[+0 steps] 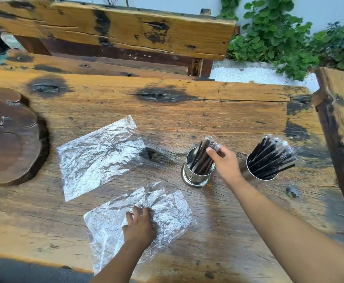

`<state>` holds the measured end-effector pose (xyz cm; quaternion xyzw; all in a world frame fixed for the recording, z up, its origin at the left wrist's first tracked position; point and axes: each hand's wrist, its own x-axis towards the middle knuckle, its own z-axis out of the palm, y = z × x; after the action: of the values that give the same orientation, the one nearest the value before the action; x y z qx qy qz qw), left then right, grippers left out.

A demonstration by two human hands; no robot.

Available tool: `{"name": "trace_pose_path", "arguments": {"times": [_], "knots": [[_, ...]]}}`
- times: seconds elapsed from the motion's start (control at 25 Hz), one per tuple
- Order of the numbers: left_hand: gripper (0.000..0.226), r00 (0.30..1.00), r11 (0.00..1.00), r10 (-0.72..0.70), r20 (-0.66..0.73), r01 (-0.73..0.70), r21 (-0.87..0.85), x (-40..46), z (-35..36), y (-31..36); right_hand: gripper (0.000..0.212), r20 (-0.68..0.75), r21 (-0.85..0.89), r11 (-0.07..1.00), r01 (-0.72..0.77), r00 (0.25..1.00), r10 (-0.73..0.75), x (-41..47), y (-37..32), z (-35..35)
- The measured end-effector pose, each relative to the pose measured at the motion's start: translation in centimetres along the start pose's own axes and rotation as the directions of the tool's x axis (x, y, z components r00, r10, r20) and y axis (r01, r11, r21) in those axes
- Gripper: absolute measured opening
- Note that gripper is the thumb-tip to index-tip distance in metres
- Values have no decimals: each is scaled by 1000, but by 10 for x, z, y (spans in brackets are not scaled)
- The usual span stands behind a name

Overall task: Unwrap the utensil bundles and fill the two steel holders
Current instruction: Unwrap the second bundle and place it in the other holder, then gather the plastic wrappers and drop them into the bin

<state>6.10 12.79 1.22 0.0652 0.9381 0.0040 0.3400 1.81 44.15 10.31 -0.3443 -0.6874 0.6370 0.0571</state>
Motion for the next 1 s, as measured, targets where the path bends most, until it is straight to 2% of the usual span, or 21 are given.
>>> {"name": "trace_pose_path", "arguments": {"times": [0.12,0.2,0.32,0.4,0.48,0.56,0.64,0.72,0.76,0.8,0.88,1.0], "knots": [[58,1000,1000,1,3,-1,-5,0,-1,-1,21,-77,42,999,20,997,-17,-3,0,1],[57,1000,1000,-2,-4,2,6,0,-1,0,15,-125,129,992,-8,992,24,-6,5,4],[51,999,1000,8,-35,-8,12,-2,1,2,9,-93,175,979,-107,988,124,-11,10,8],[49,998,1000,25,-53,-24,14,-3,2,2,20,-59,142,977,-159,984,168,-18,7,6],[50,997,998,57,-59,-56,19,-5,5,2,46,-9,160,971,-180,983,184,-25,7,-2],[54,995,996,86,-60,-85,14,-8,8,3,60,4,140,974,-180,983,181,-34,15,-11],[57,991,993,121,-55,-121,8,-11,12,5,51,-97,49,987,-155,982,159,-46,32,-16],[59,986,988,157,-62,-156,17,-14,16,11,28,-208,-148,983,-110,975,78,-63,49,-15],[60,983,986,165,-76,-164,22,-16,19,16,21,-214,-266,960,-89,976,31,-74,58,-13],[61,982,986,168,-87,-167,25,-19,22,21,19,-173,-363,930,-67,985,3,-84,69,-11],[64,979,983,183,-90,-183,11,-26,29,34,17,10,-500,866,5,1000,0,-103,90,-5],[64,978,982,182,-102,-186,-26,-41,39,49,23,346,-666,690,283,937,-51,-122,115,6]]}}
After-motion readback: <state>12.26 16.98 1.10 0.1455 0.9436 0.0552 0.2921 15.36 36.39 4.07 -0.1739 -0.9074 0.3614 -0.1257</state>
